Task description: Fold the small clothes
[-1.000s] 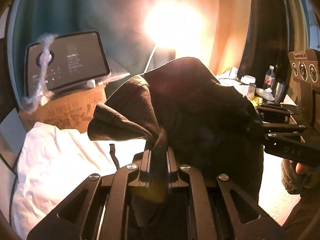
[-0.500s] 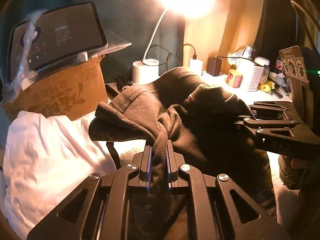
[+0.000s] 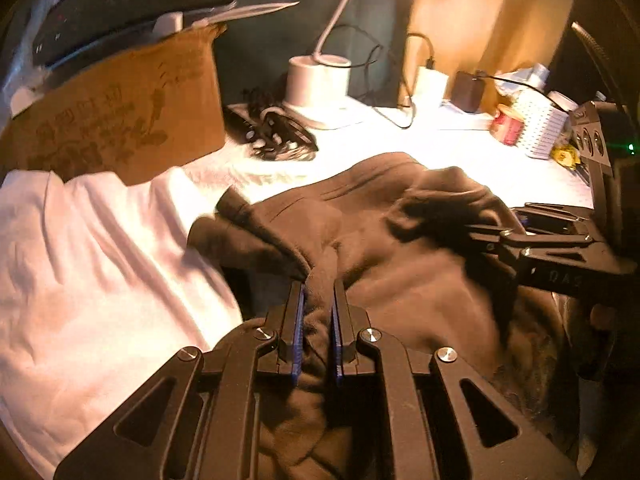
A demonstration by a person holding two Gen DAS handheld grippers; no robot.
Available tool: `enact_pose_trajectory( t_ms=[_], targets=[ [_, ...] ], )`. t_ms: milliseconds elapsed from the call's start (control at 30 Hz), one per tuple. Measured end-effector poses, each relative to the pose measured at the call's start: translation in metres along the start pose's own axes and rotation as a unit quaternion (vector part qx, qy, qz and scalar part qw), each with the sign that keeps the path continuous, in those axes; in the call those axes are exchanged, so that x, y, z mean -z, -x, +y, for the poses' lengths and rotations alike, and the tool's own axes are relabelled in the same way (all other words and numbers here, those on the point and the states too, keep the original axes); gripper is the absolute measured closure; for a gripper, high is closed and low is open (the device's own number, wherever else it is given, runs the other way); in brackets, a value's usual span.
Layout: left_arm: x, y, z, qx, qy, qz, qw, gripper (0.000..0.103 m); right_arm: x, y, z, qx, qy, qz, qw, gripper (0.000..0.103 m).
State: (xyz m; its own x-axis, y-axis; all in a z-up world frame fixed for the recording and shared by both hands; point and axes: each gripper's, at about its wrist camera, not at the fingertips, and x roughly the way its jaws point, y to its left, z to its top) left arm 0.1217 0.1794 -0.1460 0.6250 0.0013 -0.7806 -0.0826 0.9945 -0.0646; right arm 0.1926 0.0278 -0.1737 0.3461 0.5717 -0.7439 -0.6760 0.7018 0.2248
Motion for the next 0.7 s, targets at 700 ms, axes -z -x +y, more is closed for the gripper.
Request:
enact_pose_trajectory(
  t_ms=[700],
  targets=[
    [-0.014, -0.017, 0.014, -0.016, 0.029, 0.019, 0.9993, 0.084, -0.007, 0.026, -0.067, 0.116, -0.068, -0.045, 0.99, 0.052]
  ],
)
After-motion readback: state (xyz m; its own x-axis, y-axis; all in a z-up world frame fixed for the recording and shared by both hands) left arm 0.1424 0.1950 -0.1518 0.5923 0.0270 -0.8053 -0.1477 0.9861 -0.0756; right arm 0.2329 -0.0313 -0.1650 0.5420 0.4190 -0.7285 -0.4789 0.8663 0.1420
